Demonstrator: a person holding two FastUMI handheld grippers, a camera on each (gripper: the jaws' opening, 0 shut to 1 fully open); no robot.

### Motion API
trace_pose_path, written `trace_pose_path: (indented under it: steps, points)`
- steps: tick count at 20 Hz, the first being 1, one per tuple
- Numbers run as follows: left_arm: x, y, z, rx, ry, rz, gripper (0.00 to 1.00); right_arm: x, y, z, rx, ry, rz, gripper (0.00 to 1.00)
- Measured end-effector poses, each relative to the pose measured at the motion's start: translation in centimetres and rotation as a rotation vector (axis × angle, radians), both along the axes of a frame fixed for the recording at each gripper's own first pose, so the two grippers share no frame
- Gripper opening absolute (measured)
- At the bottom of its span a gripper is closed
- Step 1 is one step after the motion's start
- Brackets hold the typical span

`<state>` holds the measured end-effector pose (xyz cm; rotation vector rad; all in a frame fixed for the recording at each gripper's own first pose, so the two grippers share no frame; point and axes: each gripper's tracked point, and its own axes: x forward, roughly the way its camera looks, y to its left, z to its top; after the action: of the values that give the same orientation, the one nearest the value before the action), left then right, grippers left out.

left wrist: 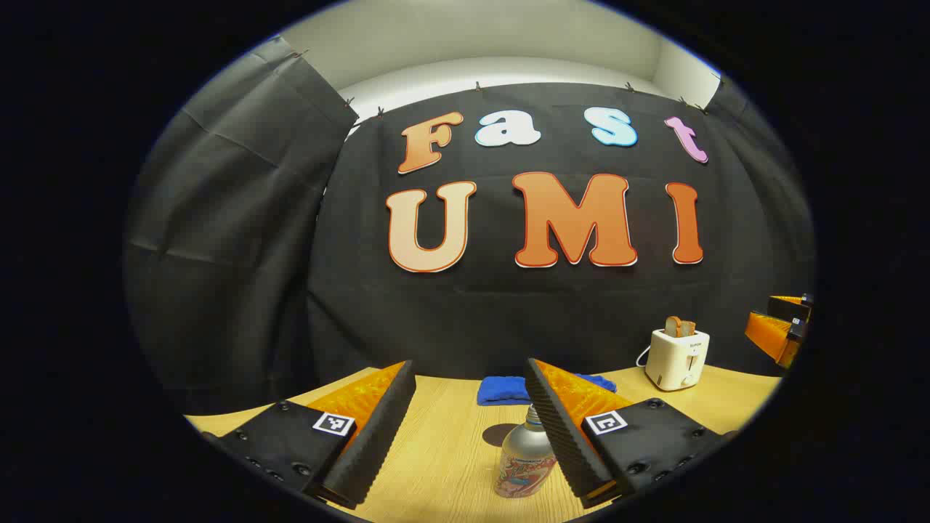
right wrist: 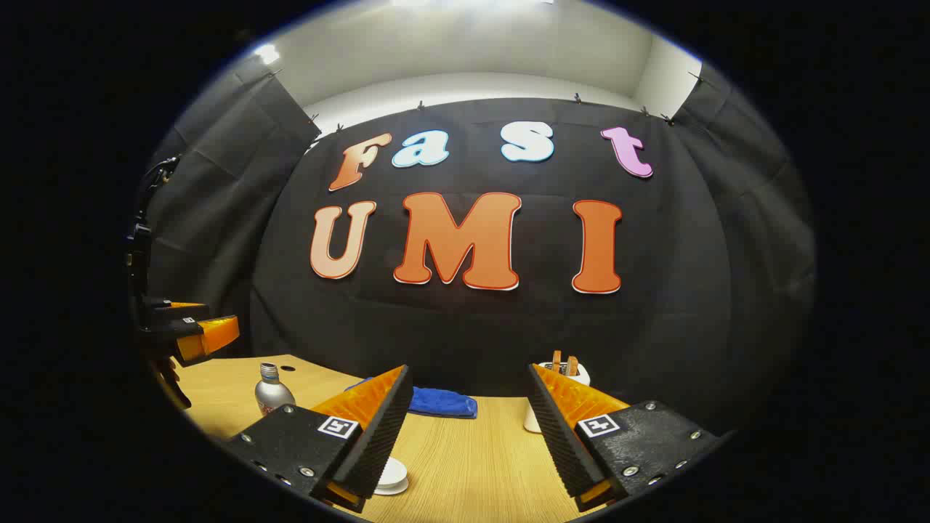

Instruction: Open the teacup lid with one hand, grasp the water bottle and pour water into the teacup with the other hand; after pouring, place the water bottle on the coaster and then close the teacup lid.

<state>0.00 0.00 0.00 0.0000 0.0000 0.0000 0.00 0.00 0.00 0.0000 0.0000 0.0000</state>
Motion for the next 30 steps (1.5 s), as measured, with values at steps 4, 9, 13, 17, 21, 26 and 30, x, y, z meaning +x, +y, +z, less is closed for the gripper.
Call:
trace_pose_path:
  steps: [4, 9, 13, 17, 21, 26, 30]
  points:
    - [-0.4, -0.4, 0.6, -0.005, -0.007, 0.001, 0.95, -0.3, -0.1, -0.4, 0.0, 0.007, 0.015, 0.94]
    - [-0.6, -0.4, 0.8, 0.008, -0.008, 0.017, 0.95, -0.3, -0.5, -0.6, 0.023, 0.016, 0.021, 0.94]
    - [-0.5, -0.4, 1.0, 0.016, -0.01, 0.015, 0.95, -0.3, -0.6, -0.7, 0.024, 0.018, 0.025, 0.94]
    - [-0.4, -0.3, 1.3, 0.023, -0.022, 0.008, 0.95, -0.1, -0.4, -0.6, 0.015, 0.016, 0.027, 0.94]
    - [-0.3, -0.6, 0.9, 0.007, -0.019, -0.012, 1.0, 0.0, 0.2, -0.9, -0.002, 0.024, 0.037, 0.94]
    - [-0.3, -1.9, -0.6, 0.012, 0.003, -0.063, 0.99, -0.3, 1.4, -1.6, 0.006, 0.033, 0.071, 0.94]
    - [-0.5, -3.2, -2.4, -0.006, 0.043, -0.111, 0.99, -0.1, 2.2, -3.2, 0.02, 0.077, 0.085, 0.94]
